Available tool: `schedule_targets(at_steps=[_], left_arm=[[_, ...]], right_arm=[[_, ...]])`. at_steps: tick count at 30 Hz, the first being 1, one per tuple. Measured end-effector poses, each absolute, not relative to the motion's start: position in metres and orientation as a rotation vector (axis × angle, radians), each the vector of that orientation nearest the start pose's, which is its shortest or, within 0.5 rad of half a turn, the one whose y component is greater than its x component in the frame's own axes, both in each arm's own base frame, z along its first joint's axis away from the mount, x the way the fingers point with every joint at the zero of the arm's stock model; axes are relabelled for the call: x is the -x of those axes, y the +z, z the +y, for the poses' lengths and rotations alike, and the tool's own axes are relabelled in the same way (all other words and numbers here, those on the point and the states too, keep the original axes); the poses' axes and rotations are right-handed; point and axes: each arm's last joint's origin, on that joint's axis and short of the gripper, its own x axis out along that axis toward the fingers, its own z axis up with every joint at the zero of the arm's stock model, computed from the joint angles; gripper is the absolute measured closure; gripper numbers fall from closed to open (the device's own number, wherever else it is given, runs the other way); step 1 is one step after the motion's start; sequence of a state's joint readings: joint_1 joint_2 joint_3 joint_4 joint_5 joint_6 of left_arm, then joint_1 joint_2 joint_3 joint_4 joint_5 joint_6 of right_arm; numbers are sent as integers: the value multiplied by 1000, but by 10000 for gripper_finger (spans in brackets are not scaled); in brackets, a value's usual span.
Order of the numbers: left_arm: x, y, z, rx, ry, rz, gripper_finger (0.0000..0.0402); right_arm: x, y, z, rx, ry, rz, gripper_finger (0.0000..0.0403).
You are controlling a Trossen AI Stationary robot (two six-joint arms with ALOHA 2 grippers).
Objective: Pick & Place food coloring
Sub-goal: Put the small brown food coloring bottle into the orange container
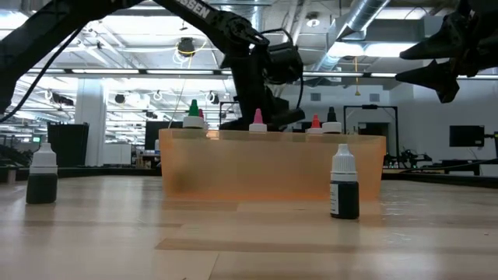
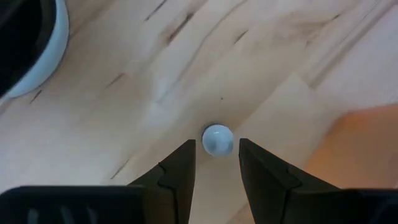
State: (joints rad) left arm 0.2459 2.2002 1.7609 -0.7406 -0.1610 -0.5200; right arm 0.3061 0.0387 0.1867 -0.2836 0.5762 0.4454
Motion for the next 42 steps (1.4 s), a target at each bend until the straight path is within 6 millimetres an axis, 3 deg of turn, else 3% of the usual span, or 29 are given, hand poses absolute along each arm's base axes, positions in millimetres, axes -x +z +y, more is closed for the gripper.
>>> schedule_targets(at_steps=[19,31,42], left_arm=[[-448,176,117,511,644,1043,288],[-451,168,117,531,616,1055,345],[-451,169,116,530,615,1051,351]], right_arm=[[-82,197,9,-383,-294,62,182],[-82,197,9,-383,-294,62,182],[-82,197,9,-383,-294,62,182]])
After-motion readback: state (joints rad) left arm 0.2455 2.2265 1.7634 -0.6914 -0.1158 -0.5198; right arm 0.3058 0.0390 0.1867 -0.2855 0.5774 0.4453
